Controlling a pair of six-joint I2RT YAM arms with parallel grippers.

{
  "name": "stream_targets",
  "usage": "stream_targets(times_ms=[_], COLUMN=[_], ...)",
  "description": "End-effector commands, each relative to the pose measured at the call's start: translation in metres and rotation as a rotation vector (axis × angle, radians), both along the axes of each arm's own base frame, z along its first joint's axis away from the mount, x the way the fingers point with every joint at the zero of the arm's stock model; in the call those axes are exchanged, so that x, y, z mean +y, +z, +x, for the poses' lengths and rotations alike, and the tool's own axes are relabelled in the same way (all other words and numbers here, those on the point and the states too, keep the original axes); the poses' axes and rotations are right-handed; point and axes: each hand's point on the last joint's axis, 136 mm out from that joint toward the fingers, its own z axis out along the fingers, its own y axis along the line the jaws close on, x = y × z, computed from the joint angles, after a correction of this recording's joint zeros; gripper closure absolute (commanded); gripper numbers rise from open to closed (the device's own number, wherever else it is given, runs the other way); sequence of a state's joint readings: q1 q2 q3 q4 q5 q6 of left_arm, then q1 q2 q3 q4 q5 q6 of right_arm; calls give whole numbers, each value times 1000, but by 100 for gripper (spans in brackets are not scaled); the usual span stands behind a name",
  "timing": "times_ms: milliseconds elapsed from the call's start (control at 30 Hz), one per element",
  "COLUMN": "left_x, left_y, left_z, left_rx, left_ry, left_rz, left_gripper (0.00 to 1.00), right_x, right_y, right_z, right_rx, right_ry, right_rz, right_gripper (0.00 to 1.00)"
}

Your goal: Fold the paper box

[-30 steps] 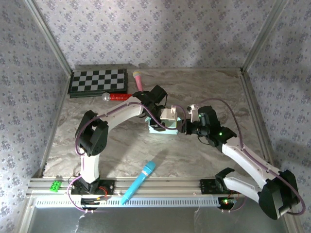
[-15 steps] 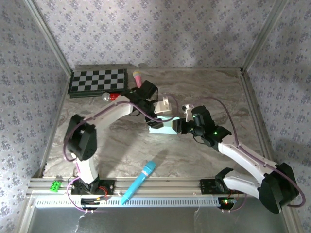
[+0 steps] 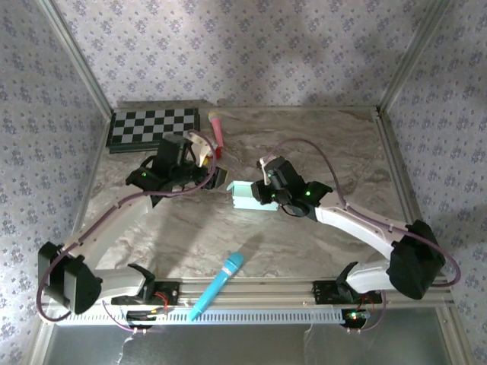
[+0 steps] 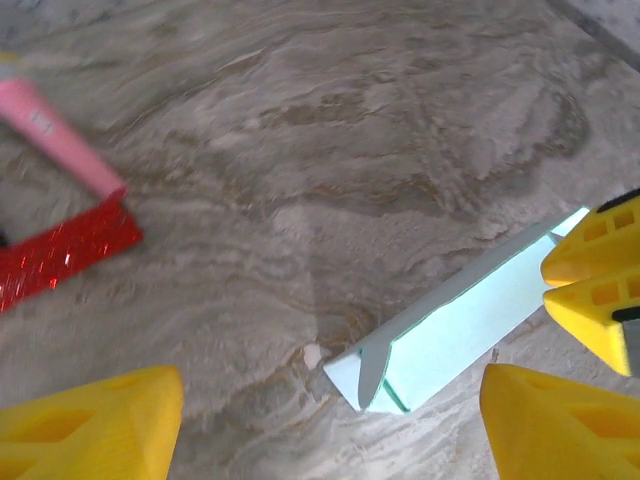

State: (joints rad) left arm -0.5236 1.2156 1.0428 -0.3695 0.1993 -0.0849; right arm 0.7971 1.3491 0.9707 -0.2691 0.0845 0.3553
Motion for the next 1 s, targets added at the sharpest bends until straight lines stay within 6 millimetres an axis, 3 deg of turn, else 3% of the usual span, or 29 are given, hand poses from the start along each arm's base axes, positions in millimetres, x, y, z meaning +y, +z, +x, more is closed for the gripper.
stream_targets(times_ms=[0, 333, 733, 967], left_x=[24, 44, 35, 33], left_y=[4, -23, -33, -40], left_z=[4, -8, -11, -10], left_rx=[34, 92, 139, 164], left_ry=[221, 299, 259, 253], left_rz=[-84, -61, -60, -54], left_gripper=[22, 22, 22, 22], right_x=[-2, 1, -6, -4], right_y=[-2, -23, -56, -61], right_z=[4, 9, 4, -1], right_rx=[-33, -39, 37, 53], right_ry=[-8, -40, -68, -46], right_rz=[-108, -205, -246, -238], right_gripper=[77, 79, 80, 80])
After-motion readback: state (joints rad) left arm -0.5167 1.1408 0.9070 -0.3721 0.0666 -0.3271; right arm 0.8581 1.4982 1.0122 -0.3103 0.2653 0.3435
